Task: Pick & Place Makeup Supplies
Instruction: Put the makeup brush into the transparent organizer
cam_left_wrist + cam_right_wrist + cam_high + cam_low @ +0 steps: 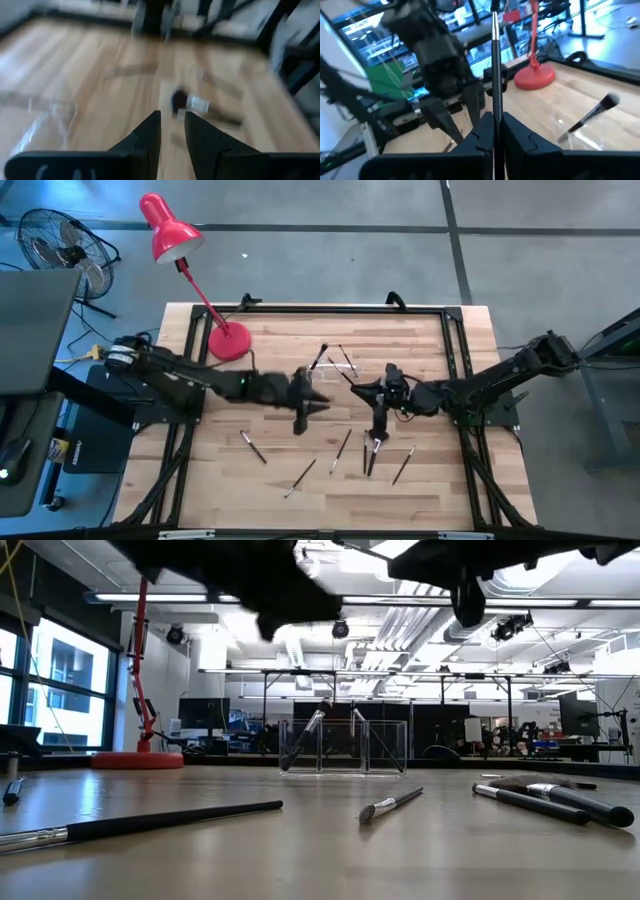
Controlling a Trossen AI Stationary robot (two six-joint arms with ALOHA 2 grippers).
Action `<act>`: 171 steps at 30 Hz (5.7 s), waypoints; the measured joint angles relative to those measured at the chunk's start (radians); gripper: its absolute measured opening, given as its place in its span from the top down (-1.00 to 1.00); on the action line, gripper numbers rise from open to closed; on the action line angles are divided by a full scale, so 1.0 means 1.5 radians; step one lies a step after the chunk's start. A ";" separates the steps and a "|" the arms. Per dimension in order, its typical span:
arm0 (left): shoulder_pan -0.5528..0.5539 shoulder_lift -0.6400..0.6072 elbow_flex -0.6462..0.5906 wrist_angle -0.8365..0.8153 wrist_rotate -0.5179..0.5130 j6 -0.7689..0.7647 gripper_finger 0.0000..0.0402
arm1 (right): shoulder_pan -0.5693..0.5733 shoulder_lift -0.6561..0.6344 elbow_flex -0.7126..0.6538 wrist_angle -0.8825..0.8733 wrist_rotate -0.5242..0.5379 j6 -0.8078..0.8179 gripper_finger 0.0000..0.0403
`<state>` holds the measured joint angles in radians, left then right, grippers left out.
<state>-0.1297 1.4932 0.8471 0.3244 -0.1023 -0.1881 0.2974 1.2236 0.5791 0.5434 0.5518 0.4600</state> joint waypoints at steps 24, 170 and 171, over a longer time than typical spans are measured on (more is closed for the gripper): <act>0.127 -0.023 0.000 0.317 0.191 -0.017 0.58 | 0.000 0.001 0.064 -0.005 0.008 -0.116 0.95; 0.125 -0.011 0.049 0.283 0.124 -0.140 0.51 | -0.016 0.002 0.063 -0.056 -0.003 -0.115 0.95; 0.125 -0.011 0.049 0.286 0.124 -0.140 0.51 | -0.016 0.002 0.063 -0.056 -0.003 -0.115 0.95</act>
<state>0.0586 1.4765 0.9203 0.7529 0.0837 -0.3981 0.2741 1.2263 0.6739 0.4595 0.5476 0.2882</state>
